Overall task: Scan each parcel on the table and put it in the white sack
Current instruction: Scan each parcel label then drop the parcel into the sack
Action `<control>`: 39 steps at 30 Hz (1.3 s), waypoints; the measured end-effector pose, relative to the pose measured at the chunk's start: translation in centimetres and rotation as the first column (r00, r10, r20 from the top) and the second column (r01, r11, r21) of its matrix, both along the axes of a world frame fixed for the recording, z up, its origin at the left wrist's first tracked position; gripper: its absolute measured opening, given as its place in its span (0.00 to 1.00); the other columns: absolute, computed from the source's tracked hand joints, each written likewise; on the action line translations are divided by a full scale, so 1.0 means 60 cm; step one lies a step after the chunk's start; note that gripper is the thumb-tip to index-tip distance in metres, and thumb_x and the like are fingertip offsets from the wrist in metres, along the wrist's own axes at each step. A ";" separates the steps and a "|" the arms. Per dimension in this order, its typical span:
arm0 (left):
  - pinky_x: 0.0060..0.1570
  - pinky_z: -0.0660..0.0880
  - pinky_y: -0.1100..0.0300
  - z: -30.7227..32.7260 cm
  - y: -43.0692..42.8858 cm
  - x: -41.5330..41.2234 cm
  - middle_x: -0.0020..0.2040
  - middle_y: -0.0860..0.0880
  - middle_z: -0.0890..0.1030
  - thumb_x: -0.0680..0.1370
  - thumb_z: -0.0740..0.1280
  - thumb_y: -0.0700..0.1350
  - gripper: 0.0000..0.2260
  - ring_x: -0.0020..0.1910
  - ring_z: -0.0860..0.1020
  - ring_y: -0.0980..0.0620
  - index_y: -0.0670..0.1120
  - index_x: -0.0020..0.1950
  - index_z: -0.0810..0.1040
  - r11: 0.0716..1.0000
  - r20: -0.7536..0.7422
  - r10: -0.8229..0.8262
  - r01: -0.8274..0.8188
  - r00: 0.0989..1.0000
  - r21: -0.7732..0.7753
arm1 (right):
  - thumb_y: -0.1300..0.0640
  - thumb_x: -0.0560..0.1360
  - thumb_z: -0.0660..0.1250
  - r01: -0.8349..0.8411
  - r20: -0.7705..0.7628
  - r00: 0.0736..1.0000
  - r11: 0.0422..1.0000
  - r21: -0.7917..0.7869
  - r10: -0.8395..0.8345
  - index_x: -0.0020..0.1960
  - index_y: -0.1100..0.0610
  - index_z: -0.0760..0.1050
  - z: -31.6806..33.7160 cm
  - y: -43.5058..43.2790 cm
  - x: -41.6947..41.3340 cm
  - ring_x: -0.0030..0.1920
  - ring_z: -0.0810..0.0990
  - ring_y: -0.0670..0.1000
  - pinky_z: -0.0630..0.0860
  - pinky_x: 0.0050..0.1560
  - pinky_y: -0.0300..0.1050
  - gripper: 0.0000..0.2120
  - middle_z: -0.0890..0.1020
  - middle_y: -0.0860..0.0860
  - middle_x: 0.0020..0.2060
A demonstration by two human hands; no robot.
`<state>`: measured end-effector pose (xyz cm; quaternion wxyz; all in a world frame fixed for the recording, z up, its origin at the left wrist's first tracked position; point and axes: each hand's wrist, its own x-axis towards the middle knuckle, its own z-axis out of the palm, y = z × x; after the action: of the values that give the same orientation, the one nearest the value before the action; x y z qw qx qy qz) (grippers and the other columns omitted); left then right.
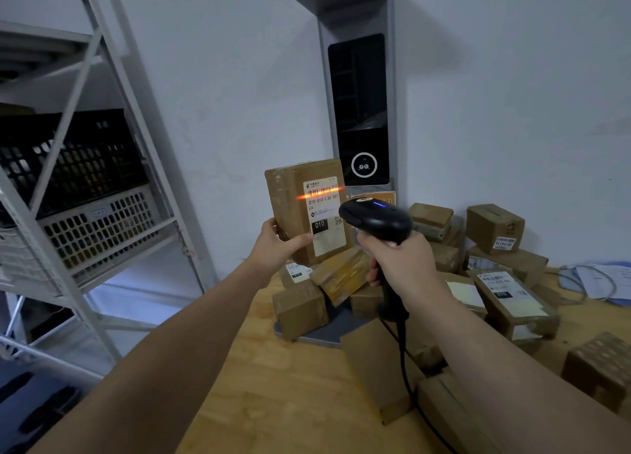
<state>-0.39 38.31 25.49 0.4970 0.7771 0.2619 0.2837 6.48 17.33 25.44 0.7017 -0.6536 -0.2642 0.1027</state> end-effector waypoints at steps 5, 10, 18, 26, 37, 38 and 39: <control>0.55 0.76 0.55 -0.009 -0.013 -0.022 0.64 0.49 0.71 0.74 0.72 0.50 0.33 0.58 0.73 0.50 0.46 0.73 0.59 1.000 -0.013 0.021 -0.021 1.000 0.001 | 0.54 0.73 0.72 -0.085 -0.062 0.994 0.996 0.012 0.085 0.41 0.60 0.79 -0.018 0.001 -0.011 0.28 0.79 0.51 0.79 0.36 0.46 0.10 0.80 0.52 0.27; 0.38 0.76 0.67 -0.031 -0.050 -0.090 0.55 0.54 0.73 0.73 0.73 0.51 0.30 0.53 0.76 0.53 0.46 0.70 0.63 0.996 -0.012 0.076 -0.076 0.997 -0.044 | 0.58 0.74 0.72 -0.203 -0.116 0.971 0.977 0.063 0.209 0.41 0.64 0.78 -0.055 -0.002 -0.046 0.26 0.76 0.52 0.76 0.31 0.46 0.09 0.77 0.55 0.27; 0.37 0.75 0.67 -0.118 -0.116 -0.298 0.47 0.58 0.75 0.72 0.75 0.48 0.23 0.46 0.78 0.56 0.48 0.60 0.67 0.927 -0.114 0.348 -0.360 0.931 -0.108 | 0.58 0.74 0.72 -0.458 -0.288 0.856 0.888 -0.041 0.428 0.39 0.63 0.78 -0.154 0.027 -0.153 0.25 0.75 0.51 0.75 0.28 0.44 0.09 0.76 0.54 0.27; 0.37 0.75 0.70 -0.237 -0.209 -0.568 0.48 0.59 0.76 0.72 0.75 0.43 0.20 0.46 0.76 0.61 0.53 0.56 0.68 0.787 -0.254 0.542 -0.589 0.801 -0.181 | 0.60 0.74 0.72 -0.685 -0.409 0.710 0.697 -0.211 0.574 0.42 0.63 0.77 -0.273 0.034 -0.328 0.26 0.74 0.52 0.73 0.31 0.46 0.07 0.75 0.55 0.28; 0.52 0.75 0.58 -0.465 -0.247 -0.844 0.64 0.48 0.71 0.64 0.77 0.62 0.43 0.59 0.73 0.48 0.47 0.72 0.62 0.801 -0.855 0.419 -0.567 0.307 0.189 | 0.56 0.74 0.71 -0.821 -0.499 0.566 0.390 -0.417 0.656 0.50 0.55 0.74 -0.466 0.050 -0.569 0.33 0.77 0.50 0.72 0.33 0.42 0.08 0.77 0.51 0.34; 0.51 0.73 0.58 -0.485 -0.238 -0.854 0.66 0.48 0.69 0.65 0.75 0.64 0.45 0.59 0.73 0.47 0.47 0.74 0.60 0.854 -0.902 0.364 -0.471 0.234 0.222 | 0.56 0.74 0.70 -0.808 -0.514 0.583 0.385 -0.445 0.629 0.50 0.57 0.75 -0.489 0.058 -0.587 0.34 0.77 0.51 0.73 0.33 0.43 0.08 0.78 0.52 0.35; 0.52 0.72 0.56 -0.505 -0.228 -0.860 0.67 0.48 0.67 0.65 0.73 0.65 0.46 0.60 0.72 0.46 0.47 0.75 0.58 0.903 -0.936 0.304 -0.368 0.178 0.223 | 0.56 0.74 0.69 -0.796 -0.533 0.599 0.376 -0.474 0.598 0.51 0.59 0.75 -0.511 0.065 -0.605 0.34 0.77 0.52 0.73 0.33 0.44 0.08 0.78 0.54 0.36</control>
<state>-52.01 24.64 -4.80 0.1818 0.6963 0.6782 -0.1488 -29.80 21.24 -5.20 0.3306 -0.6615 -0.3610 0.5682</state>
